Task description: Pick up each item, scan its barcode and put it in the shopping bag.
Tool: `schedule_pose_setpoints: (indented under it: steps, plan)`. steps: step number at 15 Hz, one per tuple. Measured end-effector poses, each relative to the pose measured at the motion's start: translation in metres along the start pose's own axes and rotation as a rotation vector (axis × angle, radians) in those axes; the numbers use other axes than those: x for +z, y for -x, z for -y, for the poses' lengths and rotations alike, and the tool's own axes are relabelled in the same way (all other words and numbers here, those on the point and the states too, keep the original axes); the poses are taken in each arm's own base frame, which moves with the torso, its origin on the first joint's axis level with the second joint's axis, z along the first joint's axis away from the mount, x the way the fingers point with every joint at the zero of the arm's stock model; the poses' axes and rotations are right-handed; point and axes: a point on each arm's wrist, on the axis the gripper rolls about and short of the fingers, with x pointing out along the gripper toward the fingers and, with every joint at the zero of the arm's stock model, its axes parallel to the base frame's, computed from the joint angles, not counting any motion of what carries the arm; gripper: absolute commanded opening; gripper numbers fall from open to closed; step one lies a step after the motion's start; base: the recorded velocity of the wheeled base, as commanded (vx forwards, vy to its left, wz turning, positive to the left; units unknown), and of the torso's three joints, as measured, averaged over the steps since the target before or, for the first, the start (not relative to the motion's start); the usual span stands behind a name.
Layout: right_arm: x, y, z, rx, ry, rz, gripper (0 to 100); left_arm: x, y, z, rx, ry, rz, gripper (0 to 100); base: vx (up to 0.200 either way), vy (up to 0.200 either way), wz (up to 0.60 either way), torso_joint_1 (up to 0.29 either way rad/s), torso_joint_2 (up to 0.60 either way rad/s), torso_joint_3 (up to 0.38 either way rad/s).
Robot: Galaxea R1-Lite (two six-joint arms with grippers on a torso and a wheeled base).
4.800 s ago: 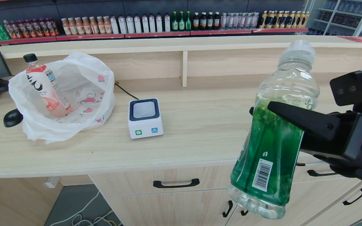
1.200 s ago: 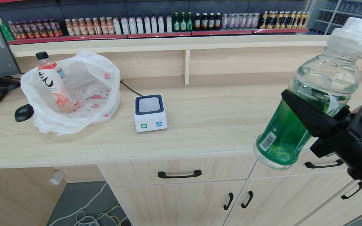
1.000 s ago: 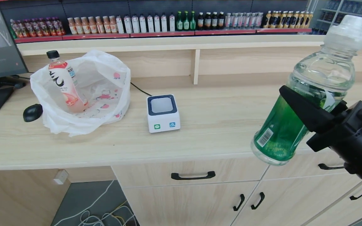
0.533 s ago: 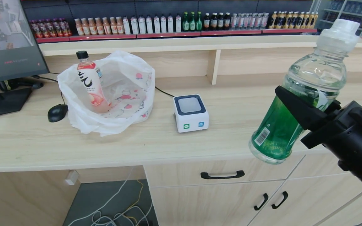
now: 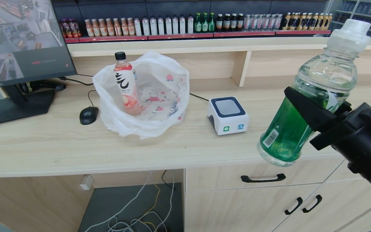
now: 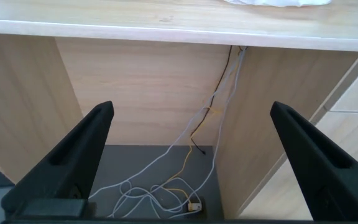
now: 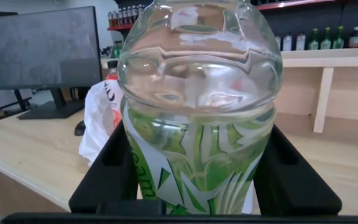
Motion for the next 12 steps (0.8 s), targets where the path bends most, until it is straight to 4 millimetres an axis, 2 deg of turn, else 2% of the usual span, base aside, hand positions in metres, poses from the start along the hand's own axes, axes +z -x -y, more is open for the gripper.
schedule_pose_setpoints:
  steps: [4,9,12]
  plan:
    - [-0.003,0.002,0.002,-0.003,0.017,-0.014,0,0.0,0.0,0.0,0.0,-0.001,0.001,100,0.0,0.0,0.0,0.0,0.0,0.0]
    - [-0.001,-0.005,0.001,0.047,0.069,0.004,0,0.0,0.0,0.0,0.0,-0.001,0.001,100,0.0,0.0,0.0,0.0,0.0,0.0]
    - [0.009,-0.026,0.001,0.214,0.18,0.09,0,0.0,0.0,0.0,0.0,-0.001,0.001,100,0.0,0.0,0.0,0.0,0.0,0.0]
